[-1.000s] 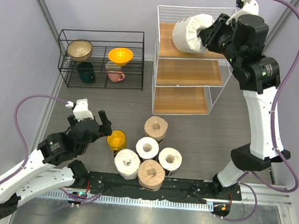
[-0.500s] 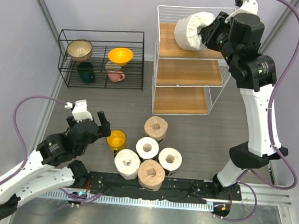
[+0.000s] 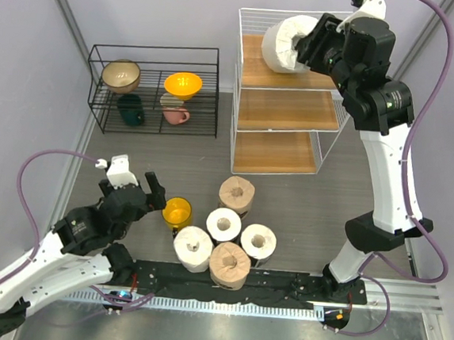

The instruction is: Place and organize the paper towels onto the shelf

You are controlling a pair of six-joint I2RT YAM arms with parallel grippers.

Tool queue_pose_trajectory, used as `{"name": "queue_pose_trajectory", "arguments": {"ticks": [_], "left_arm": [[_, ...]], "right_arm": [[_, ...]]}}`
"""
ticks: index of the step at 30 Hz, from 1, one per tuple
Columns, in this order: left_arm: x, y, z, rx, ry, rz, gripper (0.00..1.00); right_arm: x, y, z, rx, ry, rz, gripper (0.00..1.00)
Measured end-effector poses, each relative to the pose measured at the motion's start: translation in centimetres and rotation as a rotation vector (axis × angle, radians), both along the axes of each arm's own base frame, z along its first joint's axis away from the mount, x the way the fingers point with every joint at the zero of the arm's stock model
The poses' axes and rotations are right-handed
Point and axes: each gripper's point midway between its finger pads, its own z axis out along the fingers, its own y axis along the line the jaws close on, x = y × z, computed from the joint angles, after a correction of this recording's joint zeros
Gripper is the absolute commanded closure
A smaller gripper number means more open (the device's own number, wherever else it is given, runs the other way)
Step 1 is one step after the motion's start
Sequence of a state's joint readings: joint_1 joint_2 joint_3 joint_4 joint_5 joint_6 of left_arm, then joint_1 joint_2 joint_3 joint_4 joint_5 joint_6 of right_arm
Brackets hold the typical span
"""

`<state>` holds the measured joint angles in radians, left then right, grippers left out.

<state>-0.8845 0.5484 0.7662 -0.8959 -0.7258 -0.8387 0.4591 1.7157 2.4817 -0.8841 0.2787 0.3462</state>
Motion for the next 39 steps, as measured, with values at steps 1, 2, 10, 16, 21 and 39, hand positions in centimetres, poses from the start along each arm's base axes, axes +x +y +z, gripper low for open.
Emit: {"name": "queue_pose_trajectory", "arguments": {"ticks": [1, 2, 10, 16, 21, 39], "left_arm": [[0.0, 0.0, 0.0, -0.001, -0.001, 0.0, 0.0], [0.0, 0.1, 0.0, -0.002, -0.002, 0.0, 0.0], [-0.2, 0.2, 0.0, -0.013, -0.009, 0.001, 0.01], [-0.2, 0.2, -0.3, -0.023, -0.006, 0.006, 0.0], [-0.2, 0.2, -0.3, -0.021, -0.004, 0.005, 0.0], [-0.3, 0.1, -1.0, -0.013, 0.01, 0.0, 0.0]], "right_arm": [[0.0, 0.0, 0.0, 0.0, 0.0, 0.001, 0.42], [0.0, 0.1, 0.0, 0.0, 0.0, 0.002, 0.4], [0.1, 0.3, 0.0, -0.001, -0.001, 0.006, 0.33], [0.5, 0.4, 0.3, 0.002, -0.015, 0.002, 0.3], [1.3, 0.8, 0.6, 0.012, -0.032, 0.0, 0.3], [3.7, 2.5, 1.3, 0.07, -0.105, 0.02, 0.3]]}}
